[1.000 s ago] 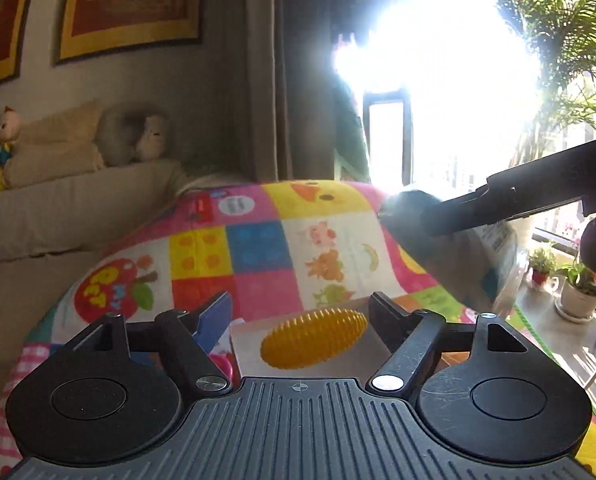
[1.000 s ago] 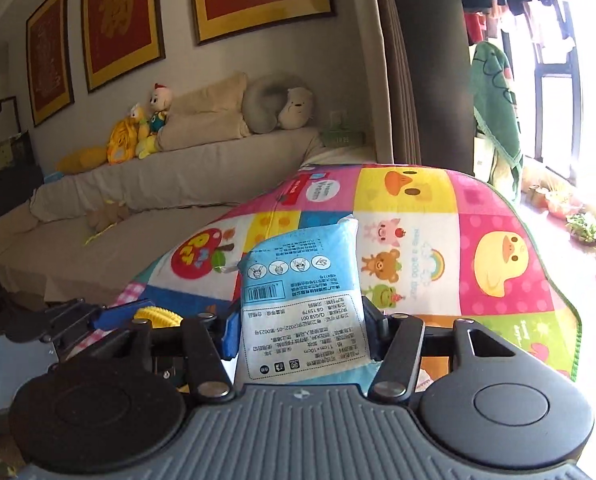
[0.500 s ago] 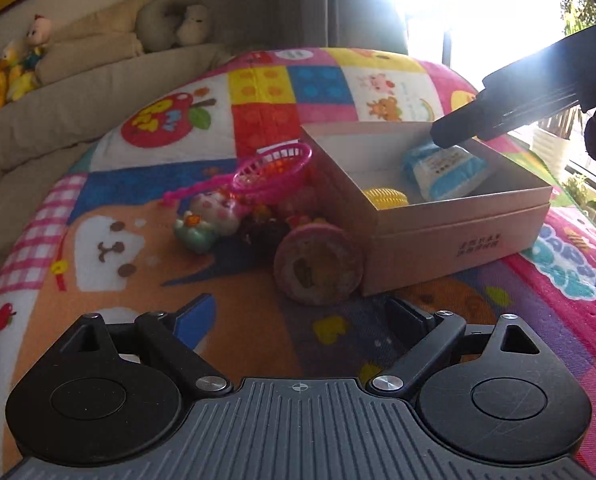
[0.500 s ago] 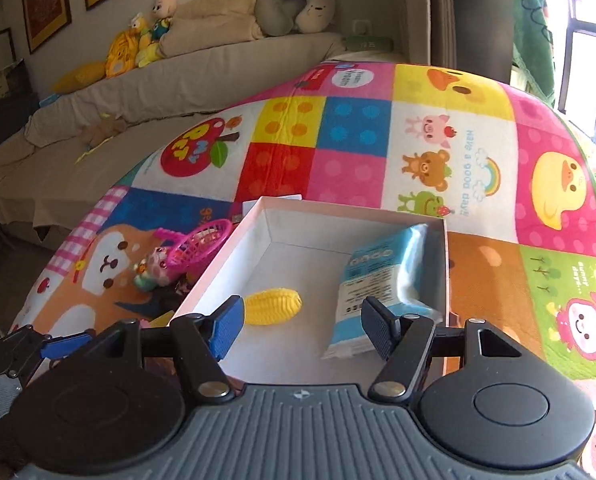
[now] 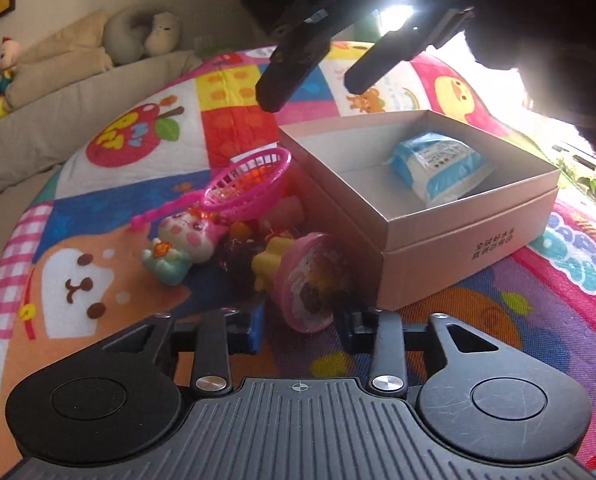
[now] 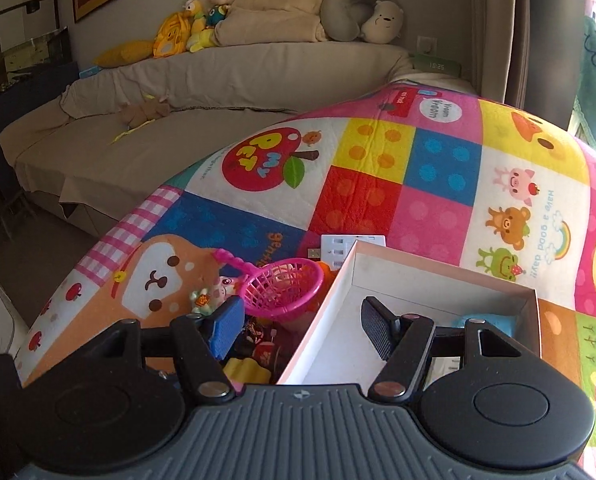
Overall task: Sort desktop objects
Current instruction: 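Grasp the round pink Hello Kitty container with the right tool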
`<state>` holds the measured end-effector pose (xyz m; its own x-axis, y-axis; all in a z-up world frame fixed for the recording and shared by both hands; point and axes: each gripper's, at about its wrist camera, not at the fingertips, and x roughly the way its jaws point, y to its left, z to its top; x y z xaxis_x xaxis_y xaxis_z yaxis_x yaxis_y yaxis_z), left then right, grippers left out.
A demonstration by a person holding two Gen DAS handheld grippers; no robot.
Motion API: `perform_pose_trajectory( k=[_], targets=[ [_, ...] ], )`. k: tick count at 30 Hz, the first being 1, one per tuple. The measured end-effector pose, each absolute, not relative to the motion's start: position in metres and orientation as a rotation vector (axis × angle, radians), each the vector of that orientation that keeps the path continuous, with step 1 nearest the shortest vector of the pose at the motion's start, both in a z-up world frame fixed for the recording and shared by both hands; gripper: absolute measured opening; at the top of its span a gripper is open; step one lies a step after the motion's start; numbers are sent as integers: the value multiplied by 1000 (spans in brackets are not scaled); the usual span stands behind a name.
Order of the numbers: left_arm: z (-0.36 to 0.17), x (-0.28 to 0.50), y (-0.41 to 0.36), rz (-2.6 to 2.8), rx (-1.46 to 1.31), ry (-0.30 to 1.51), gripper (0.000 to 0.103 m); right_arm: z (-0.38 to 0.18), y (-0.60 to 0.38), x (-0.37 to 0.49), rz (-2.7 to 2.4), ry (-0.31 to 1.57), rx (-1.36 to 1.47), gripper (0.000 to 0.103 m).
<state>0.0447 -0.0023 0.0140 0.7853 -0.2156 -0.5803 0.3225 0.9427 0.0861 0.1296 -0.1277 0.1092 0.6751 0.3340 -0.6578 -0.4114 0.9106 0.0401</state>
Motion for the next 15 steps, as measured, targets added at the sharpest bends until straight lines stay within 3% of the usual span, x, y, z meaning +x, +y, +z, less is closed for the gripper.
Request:
perform_pose_trajectory(
  k=[4, 6, 8, 12, 14, 15],
  targets=[
    [20, 26, 22, -248, 158, 590, 34, 98, -95, 170, 385, 756, -159, 60],
    [23, 14, 38, -219, 121, 587, 36, 87, -78, 189, 356, 767, -210, 44],
    [24, 3, 51, -207, 86, 583, 56, 75, -66, 210, 323, 799, -233, 40],
    [25, -9, 70, -184, 26, 598, 76, 54, -52, 241, 270, 844, -255, 39],
    [25, -9, 80, -183, -25, 622, 91, 45, -48, 250, 287, 905, -241, 39],
    [25, -9, 84, -193, -45, 631, 92, 43, -46, 250, 299, 926, -229, 37]
  ],
)
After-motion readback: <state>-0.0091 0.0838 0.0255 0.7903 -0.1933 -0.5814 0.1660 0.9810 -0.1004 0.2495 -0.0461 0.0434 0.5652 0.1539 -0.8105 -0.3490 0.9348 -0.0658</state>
